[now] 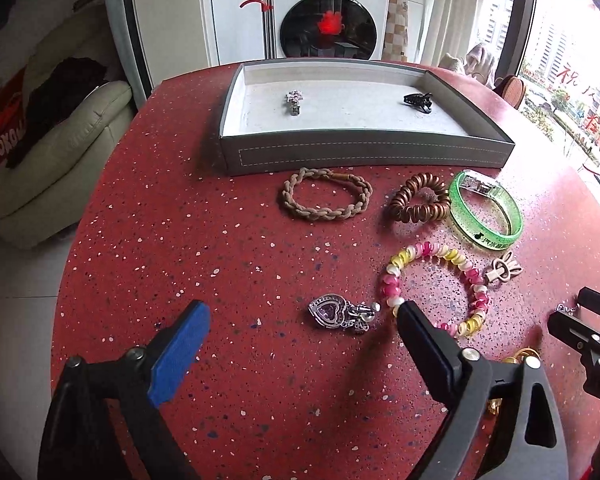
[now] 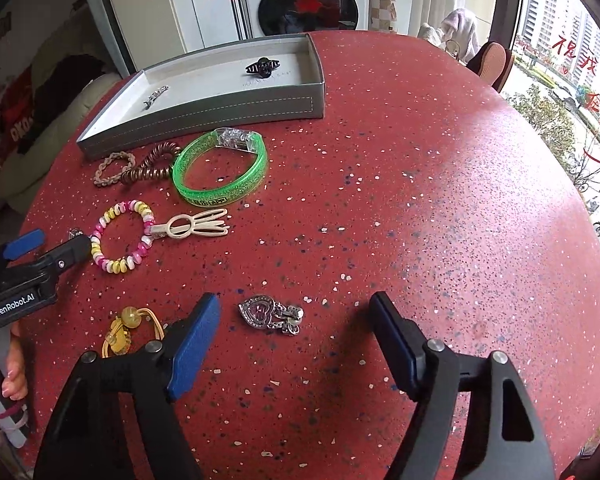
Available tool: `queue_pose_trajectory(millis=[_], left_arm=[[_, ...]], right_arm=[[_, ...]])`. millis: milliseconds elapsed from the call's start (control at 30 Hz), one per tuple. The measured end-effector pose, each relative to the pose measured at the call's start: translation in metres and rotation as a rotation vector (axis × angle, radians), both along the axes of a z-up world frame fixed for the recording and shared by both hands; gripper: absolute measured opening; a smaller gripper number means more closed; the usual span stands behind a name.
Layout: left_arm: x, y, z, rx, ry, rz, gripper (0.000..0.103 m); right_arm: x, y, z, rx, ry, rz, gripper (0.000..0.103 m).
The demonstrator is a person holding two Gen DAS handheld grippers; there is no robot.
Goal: Organize jewelry
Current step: 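Grasp a silver heart pendant with the right tool while the left tool grasps another, then lower both heart pendants into the grey tray and open both tools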
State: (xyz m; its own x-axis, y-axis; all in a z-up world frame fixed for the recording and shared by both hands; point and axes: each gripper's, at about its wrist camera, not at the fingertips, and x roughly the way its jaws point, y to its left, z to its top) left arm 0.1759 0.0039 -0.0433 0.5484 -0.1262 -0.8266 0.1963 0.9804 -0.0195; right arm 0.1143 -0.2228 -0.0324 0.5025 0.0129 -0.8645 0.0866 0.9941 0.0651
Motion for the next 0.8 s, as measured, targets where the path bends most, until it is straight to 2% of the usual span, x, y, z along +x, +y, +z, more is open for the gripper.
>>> queue_pose_trajectory(millis=[100,233,433,533,567,667,800], left_arm=[[0.0,0.0,-0.004,-0.003,0.006,-0.003,0.1],[-0.005,-0.004,-0.001,-0.004,-0.011,-0.036,0.087],[-0.009,-0.011,0.002,-0.001,-0.023,-0.079,0.069],[-0.01,-0.012,0.003,-0.001,-0.027,-0.084,0.053],[-0.01,-0.011,0.003,-0.001,-0.026,-0.083,0.052],[-0.01,-0.008,0.004,-0.015,-0.027,-0.081,0.051],[-0.012,-0.001,0.005,-0.057,-0.022,-0.073,0.051]], right_arm=[[-0.001,0.004,-0.001,-0.028,0.0,0.008,0.078],[-0.003,0.008,-0.002,-0.067,-0.002,0.016,0.073],[-0.004,0.01,0.001,-0.062,-0.01,0.028,0.055],[-0.005,0.013,0.002,-0.065,-0.013,0.037,0.045],[-0.005,0.014,0.002,-0.066,-0.014,0.037,0.043],[-0.005,0.013,0.003,-0.056,-0.018,0.031,0.019],[-0.006,0.008,0.004,-0.036,-0.019,0.022,0.019]])
